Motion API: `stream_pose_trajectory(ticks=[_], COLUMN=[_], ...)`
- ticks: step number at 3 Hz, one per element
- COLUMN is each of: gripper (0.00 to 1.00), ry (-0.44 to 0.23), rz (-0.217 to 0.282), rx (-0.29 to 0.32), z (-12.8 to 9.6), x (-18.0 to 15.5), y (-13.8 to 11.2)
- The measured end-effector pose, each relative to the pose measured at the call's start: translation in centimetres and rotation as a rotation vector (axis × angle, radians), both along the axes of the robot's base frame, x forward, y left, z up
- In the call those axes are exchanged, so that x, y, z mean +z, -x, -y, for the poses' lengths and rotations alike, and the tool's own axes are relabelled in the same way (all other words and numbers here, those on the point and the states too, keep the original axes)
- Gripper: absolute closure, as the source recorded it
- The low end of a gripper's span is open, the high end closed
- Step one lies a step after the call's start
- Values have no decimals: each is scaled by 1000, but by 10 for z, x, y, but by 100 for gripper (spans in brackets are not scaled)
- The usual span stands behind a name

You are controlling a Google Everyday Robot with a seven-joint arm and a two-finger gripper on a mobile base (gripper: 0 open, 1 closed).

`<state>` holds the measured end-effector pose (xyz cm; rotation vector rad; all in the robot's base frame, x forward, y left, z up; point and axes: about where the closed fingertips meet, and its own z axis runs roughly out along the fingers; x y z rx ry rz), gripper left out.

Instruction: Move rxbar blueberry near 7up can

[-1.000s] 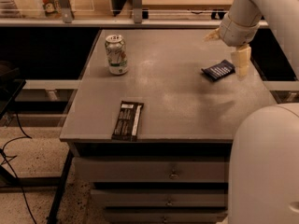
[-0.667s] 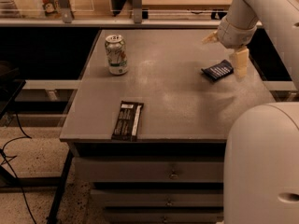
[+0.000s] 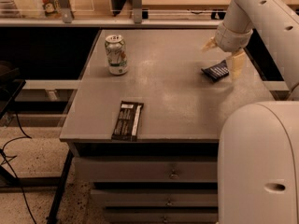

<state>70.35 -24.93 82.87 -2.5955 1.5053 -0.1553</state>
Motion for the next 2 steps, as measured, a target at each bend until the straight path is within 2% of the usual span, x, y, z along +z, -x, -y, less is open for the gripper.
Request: stream_pose_trajectory(ticks=[1,2], gripper=[23,23], ry=[8,19], rz=[-5,-9], rx=[4,7], z=[2,5], x=[-5,-9], y=[-3,-4])
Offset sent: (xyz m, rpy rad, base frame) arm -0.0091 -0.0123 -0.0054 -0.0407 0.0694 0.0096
